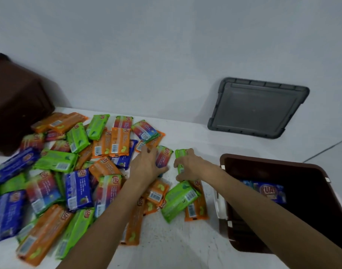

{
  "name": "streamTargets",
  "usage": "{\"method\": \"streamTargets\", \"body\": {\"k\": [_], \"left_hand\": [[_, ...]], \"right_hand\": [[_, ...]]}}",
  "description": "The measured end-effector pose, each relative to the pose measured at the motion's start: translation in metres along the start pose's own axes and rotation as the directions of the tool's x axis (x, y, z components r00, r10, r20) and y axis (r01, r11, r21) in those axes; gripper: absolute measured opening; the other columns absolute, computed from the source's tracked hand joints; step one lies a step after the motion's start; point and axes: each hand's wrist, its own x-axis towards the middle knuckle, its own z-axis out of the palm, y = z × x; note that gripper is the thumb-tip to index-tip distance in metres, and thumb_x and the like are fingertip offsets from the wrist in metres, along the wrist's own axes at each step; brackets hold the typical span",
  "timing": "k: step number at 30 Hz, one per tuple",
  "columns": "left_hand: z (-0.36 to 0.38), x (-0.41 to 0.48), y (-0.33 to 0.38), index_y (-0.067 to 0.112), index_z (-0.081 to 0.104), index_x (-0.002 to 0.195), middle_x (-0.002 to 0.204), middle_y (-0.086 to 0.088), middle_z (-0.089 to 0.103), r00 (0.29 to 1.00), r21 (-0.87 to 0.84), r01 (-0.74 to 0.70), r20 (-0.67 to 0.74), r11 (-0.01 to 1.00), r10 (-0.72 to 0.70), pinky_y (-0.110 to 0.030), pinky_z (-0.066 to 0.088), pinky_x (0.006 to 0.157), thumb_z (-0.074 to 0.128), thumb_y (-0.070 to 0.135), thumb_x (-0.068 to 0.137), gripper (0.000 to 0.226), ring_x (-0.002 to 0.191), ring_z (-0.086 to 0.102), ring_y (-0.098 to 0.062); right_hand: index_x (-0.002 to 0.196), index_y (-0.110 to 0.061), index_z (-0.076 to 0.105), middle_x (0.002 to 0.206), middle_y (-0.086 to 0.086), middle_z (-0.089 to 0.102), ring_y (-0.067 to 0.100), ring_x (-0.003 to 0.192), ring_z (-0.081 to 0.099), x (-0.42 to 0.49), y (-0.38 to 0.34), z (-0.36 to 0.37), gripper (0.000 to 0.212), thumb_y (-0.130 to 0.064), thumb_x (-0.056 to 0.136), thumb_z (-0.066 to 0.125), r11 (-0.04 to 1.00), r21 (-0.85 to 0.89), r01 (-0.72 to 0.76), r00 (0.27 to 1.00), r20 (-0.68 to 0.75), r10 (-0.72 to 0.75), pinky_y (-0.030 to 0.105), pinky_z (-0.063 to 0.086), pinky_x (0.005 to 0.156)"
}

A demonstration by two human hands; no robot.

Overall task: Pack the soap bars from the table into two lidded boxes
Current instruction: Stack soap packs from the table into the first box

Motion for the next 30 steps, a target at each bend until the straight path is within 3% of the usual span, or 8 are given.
{"method": "streamTargets", "body": {"k": [5,10,15,18,21,23,26,30], "left_hand": [[0.002,0.001,-0.002,0.02,0.044,0.129,0.132,-0.012,0.039,0.999,-0.104,-0.039,-0.009,0.994,0.039,-0.041,0.049,0.084,0.072,0.056,0.073,0.073,0.112,0.052,-0.033],[-0.009,-0.001,-0.005,0.025,0.038,0.142,0.133,-0.011,0.046,1.0,-0.279,0.0,0.018,0.96,0.005,-0.043,0.051,0.092,0.075,0.05,0.072,0.083,0.117,0.052,-0.029],[-0.027,-0.005,-0.001,0.033,0.036,0.146,0.127,-0.002,0.061,0.995,-0.679,0.056,-0.026,0.732,-0.1,-0.037,0.057,0.086,0.071,0.037,0.082,0.073,0.103,0.062,-0.013],[-0.045,-0.015,0.016,0.039,0.028,0.148,0.115,0.005,0.06,0.995,-0.823,-0.03,-0.08,0.568,-0.063,-0.025,0.055,0.081,0.069,0.023,0.087,0.076,0.1,0.061,-0.003],[-0.064,-0.032,0.041,0.044,0.024,0.147,0.108,0.007,0.06,0.986,-0.88,-0.155,-0.167,0.45,0.013,-0.014,0.052,0.076,0.069,0.006,0.085,0.085,0.094,0.063,0.005],[-0.073,-0.043,0.059,0.044,0.029,0.144,0.107,0.003,0.059,0.97,-0.886,-0.239,-0.238,0.397,0.055,-0.019,0.053,0.082,0.071,0.001,0.082,0.087,0.093,0.065,-0.002],[-0.077,-0.057,0.084,0.03,0.037,0.138,0.108,0.0,0.061,0.948,-0.893,-0.317,-0.291,0.319,0.128,-0.029,0.053,0.089,0.075,-0.003,0.077,0.079,0.096,0.066,-0.012],[-0.064,-0.069,0.111,0.028,0.041,0.126,0.107,0.006,0.066,0.952,-0.917,-0.287,-0.242,0.276,0.185,-0.044,0.051,0.092,0.086,0.012,0.066,0.076,0.098,0.067,-0.023]], "right_hand": [[0.129,-0.033,0.044,0.127,0.011,0.033,0.038,0.101,0.052,-0.003,0.003,-0.003,0.065,-0.036,0.073,0.078,0.998,0.06,0.03,0.997,-0.077,-0.026,0.041,0.05,0.085],[0.127,-0.031,0.042,0.114,0.014,0.052,0.034,0.094,0.054,-0.018,0.013,-0.017,0.046,-0.007,0.088,0.05,0.987,0.119,0.105,0.962,-0.265,-0.071,0.04,0.049,0.077],[0.12,-0.027,0.045,0.099,0.016,0.064,0.028,0.066,0.058,-0.063,0.028,-0.05,0.029,-0.012,0.095,0.047,0.949,0.204,0.242,0.896,-0.423,-0.137,0.034,0.045,0.051],[0.116,-0.03,0.051,0.103,0.009,0.066,0.023,0.072,0.071,-0.101,0.042,-0.06,0.022,-0.016,0.098,0.05,0.87,0.365,0.332,0.849,-0.517,-0.107,0.043,0.059,0.06],[0.12,-0.026,0.059,0.116,0.005,0.063,0.015,0.085,0.074,-0.133,0.063,-0.061,0.025,-0.015,0.098,0.054,0.729,0.536,0.425,0.815,-0.577,-0.051,0.036,0.062,0.064],[0.122,-0.021,0.061,0.118,0.008,0.062,0.018,0.097,0.072,-0.154,0.081,-0.059,0.029,-0.009,0.097,0.056,0.607,0.631,0.482,0.808,-0.588,-0.03,0.036,0.062,0.069],[0.122,-0.019,0.063,0.114,0.009,0.066,0.022,0.101,0.07,-0.184,0.11,-0.051,0.032,-0.004,0.094,0.059,0.461,0.736,0.496,0.828,-0.561,0.005,0.036,0.062,0.073],[0.119,-0.026,0.065,0.109,0.004,0.071,0.022,0.097,0.072,-0.202,0.152,-0.03,0.034,-0.007,0.091,0.063,0.443,0.807,0.391,0.889,-0.455,0.044,0.038,0.061,0.075]]}}
